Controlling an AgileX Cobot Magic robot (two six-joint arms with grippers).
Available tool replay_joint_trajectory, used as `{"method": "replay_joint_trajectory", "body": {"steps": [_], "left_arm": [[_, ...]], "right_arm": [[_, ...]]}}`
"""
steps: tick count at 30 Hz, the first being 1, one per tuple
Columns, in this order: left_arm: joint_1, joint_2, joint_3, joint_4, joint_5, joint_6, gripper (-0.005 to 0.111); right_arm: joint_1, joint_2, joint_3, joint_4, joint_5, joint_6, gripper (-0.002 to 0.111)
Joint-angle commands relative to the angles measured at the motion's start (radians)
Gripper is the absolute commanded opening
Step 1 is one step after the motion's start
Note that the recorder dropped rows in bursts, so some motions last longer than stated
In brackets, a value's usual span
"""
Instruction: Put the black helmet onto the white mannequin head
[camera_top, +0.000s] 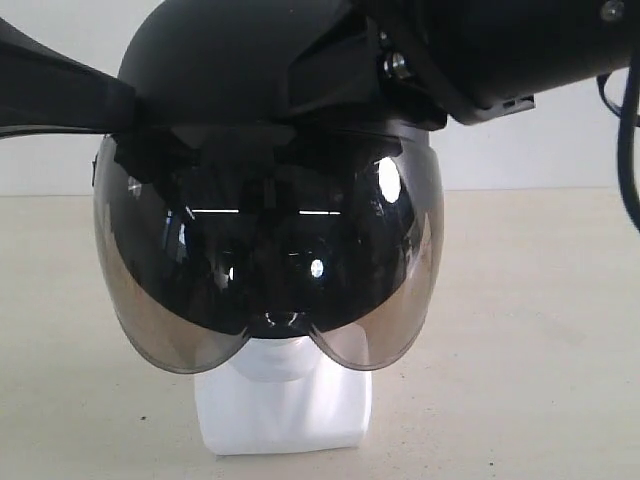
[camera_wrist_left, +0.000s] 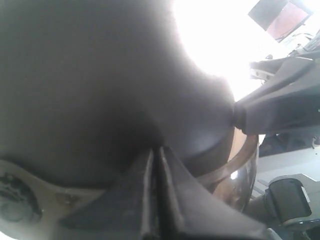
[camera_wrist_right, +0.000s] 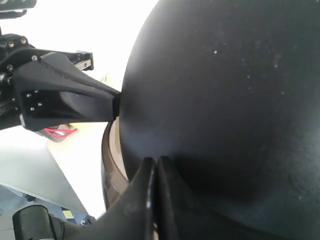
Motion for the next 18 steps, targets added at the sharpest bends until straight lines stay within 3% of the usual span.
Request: {"method": "replay_joint_trajectory", "body": {"steps": [1, 10, 18], "left_arm": [[-0.007, 0.005, 0.004, 0.077, 0.025, -0.026, 0.004], [-0.007, 0.005, 0.026, 0.081, 0.041, -0.038, 0.004], [-0.007, 0.005, 0.124, 0.07, 0.015, -0.033, 0.004]], "right_arm": [[-0.001, 0.023, 0.03, -0.061, 0.056, 0.002, 0.0], [-0.001, 0.023, 0.078, -0.053, 0.047, -0.007, 0.0], [-0.001, 0.023, 0.088, -0.045, 0.05, -0.013, 0.0]]}}
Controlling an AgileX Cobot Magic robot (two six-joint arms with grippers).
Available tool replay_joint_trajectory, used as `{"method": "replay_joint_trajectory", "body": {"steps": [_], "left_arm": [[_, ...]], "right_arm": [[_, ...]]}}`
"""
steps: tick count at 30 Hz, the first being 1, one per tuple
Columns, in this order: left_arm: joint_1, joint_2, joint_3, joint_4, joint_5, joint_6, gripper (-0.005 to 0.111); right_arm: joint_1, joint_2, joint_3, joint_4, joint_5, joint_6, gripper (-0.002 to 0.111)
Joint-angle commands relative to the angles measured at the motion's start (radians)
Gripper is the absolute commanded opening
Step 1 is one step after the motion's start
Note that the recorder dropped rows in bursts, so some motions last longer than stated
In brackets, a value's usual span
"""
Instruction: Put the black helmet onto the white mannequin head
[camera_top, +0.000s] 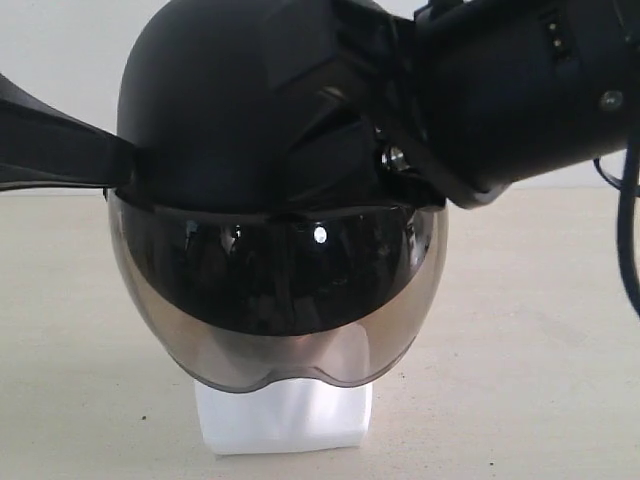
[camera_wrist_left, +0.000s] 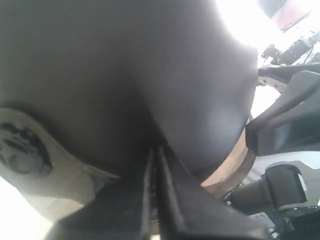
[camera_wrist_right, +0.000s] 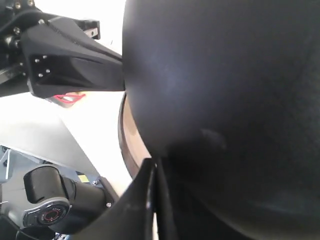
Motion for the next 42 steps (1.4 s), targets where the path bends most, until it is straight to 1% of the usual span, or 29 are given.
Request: {"method": "replay_joint_trajectory", "body": {"steps": [1, 6, 9, 12, 19, 21, 22, 26, 29, 31, 33, 37, 42], "left_arm": [[-0.007, 0.007, 0.062, 0.043, -0.007, -0.003, 0.004], [-0.007, 0.007, 0.075, 0.043, -0.007, 0.008, 0.004], [-0.007, 0.007, 0.075, 0.043, -0.005, 0.008, 0.004], [-0.007, 0.003, 0.075, 0.043, -0.005, 0.008, 0.004], [-0.005, -0.066, 0.075, 0.001, -0.005, 0.008, 0.004], [-0.004, -0.096, 0.071, -0.008, -0.009, 0.008, 0.004], [-0.001, -0.123, 0.059, 0.002, -0.04, 0.008, 0.004], [0.029, -0.156, 0.006, 0.01, -0.105, -0.015, 0.004], [0.049, -0.145, -0.035, 0.089, -0.154, -0.074, 0.004], [0.054, -0.112, -0.047, 0.153, -0.212, -0.133, 0.004], [0.054, -0.068, -0.056, 0.175, -0.225, -0.162, 0.004], [0.052, 0.032, -0.064, 0.15, -0.193, -0.164, 0.004], [0.052, 0.105, -0.066, 0.124, -0.19, -0.138, 0.004]], "right_arm": [[-0.012, 0.031, 0.024, -0.09, -0.006, -0.006, 0.0], [-0.012, 0.031, 0.044, -0.09, 0.0, -0.011, 0.0], [-0.012, 0.031, 0.091, -0.085, -0.026, -0.011, 0.0], [-0.012, 0.021, 0.09, -0.074, -0.043, -0.011, 0.0], [-0.012, -0.108, 0.071, -0.092, -0.05, 0.014, 0.0], [-0.012, -0.145, 0.049, -0.154, -0.046, 0.058, 0.0], [-0.012, -0.177, 0.033, -0.272, -0.045, 0.169, 0.0], [-0.012, -0.217, 0.02, -0.621, -0.022, 0.444, 0.0], [-0.012, -0.203, 0.02, -0.786, 0.036, 0.549, 0.0], [-0.012, -0.183, 0.02, -0.805, 0.035, 0.585, 0.0], [-0.012, -0.152, 0.02, -0.811, 0.006, 0.585, 0.0], [-0.012, -0.085, 0.02, -0.887, -0.015, 0.614, 0.0], [-0.012, -0.047, 0.02, -0.851, -0.015, 0.614, 0.0]]}}
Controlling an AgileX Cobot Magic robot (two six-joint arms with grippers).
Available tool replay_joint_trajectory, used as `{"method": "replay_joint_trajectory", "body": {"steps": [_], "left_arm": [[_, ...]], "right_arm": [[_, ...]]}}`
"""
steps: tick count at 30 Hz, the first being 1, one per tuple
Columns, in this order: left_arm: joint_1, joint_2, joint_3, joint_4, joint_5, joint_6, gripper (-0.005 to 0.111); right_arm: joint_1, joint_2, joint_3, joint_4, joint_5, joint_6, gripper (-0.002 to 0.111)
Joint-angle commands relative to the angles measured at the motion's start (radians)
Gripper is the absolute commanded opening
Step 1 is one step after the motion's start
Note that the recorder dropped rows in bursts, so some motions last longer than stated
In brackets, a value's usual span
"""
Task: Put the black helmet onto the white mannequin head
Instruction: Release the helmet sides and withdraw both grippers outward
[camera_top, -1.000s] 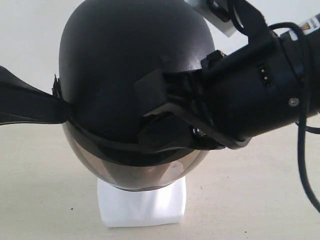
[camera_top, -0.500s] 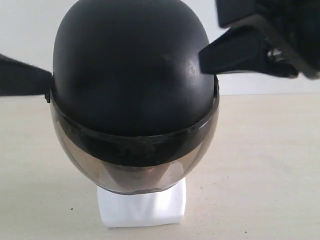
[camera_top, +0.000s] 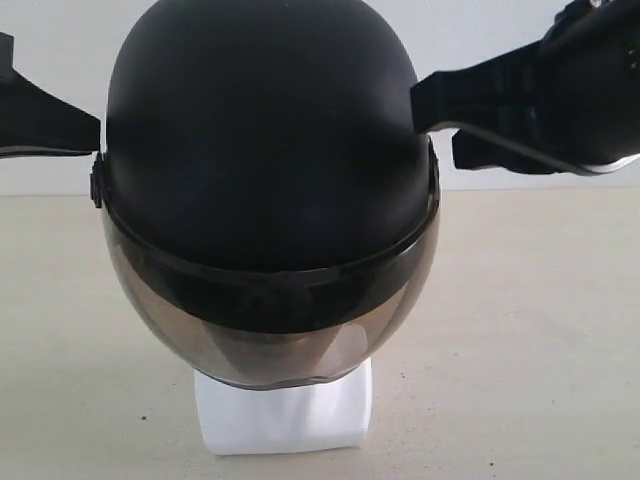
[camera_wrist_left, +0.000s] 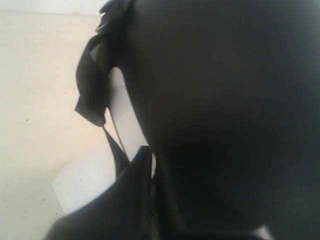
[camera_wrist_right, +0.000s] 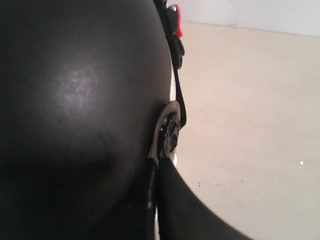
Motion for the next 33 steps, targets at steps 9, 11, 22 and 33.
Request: {"method": "replay_joint_trajectory", "body": {"steps": [9, 11, 22, 33], "left_arm": [[0.001, 0.103, -0.062, -0.063, 0.006, 0.069, 0.004], [0.001, 0.107, -0.084, -0.063, -0.001, 0.069, 0.004], [0.001, 0.132, -0.146, -0.037, 0.047, 0.065, 0.004], [0.03, 0.046, -0.15, 0.07, 0.075, 0.047, 0.004]], "right_arm": [[-0.003, -0.002, -0.005, 0.043, 0.016, 0.008, 0.0], [-0.003, -0.002, -0.005, 0.068, 0.014, 0.0, 0.0], [-0.003, -0.009, -0.005, 0.12, 0.013, -0.042, 0.0], [-0.003, -0.156, -0.005, -0.042, 0.088, 0.035, 0.0]]}}
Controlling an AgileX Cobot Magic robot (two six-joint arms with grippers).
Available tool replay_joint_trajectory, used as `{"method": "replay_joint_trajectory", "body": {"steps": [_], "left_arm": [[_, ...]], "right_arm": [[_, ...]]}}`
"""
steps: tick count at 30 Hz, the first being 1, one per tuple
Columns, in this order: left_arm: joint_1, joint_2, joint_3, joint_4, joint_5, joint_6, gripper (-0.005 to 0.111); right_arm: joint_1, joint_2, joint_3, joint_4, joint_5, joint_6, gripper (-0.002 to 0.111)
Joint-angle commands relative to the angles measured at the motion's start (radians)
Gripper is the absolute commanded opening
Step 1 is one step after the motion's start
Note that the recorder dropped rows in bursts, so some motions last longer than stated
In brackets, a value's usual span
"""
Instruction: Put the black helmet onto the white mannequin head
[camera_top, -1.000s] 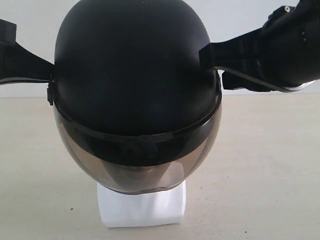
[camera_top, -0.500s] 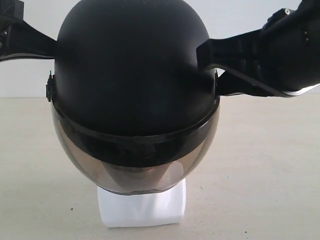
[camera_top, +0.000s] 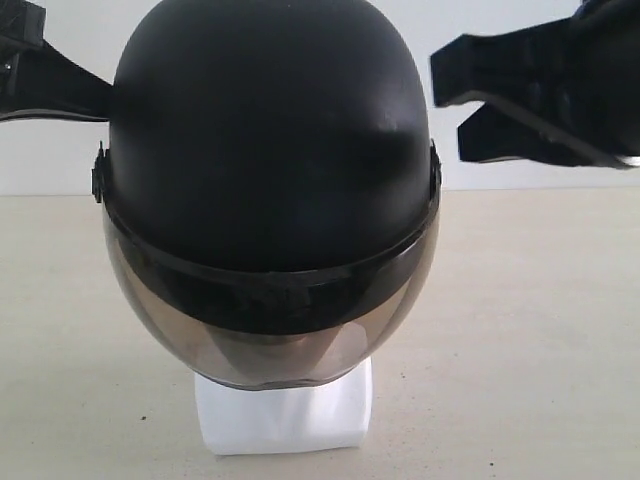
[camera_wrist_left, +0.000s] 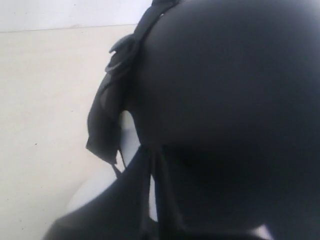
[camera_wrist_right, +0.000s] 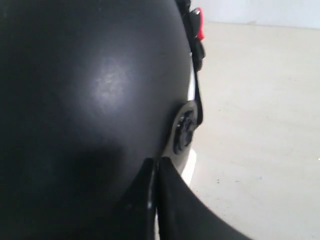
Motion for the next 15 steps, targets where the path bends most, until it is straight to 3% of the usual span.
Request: {"method": "replay_joint_trajectory", "body": {"steps": [1, 5, 15], "left_arm": [[0.036, -0.089, -0.007, 0.074, 0.038, -0.06, 0.004], [0.058, -0.234, 0.001, 0.132, 0.081, -0.133, 0.004], [0.058, -0.584, 0.2, 0.045, 0.044, -0.133, 0.004]], "right_arm": [[-0.003, -0.108, -0.005, -0.147, 0.097, 0.06, 0.0], [-0.003, -0.239, -0.005, -0.218, 0.233, 0.02, 0.0], [-0.003, -0.501, -0.005, -0.266, 0.35, 0.003, 0.0]]}}
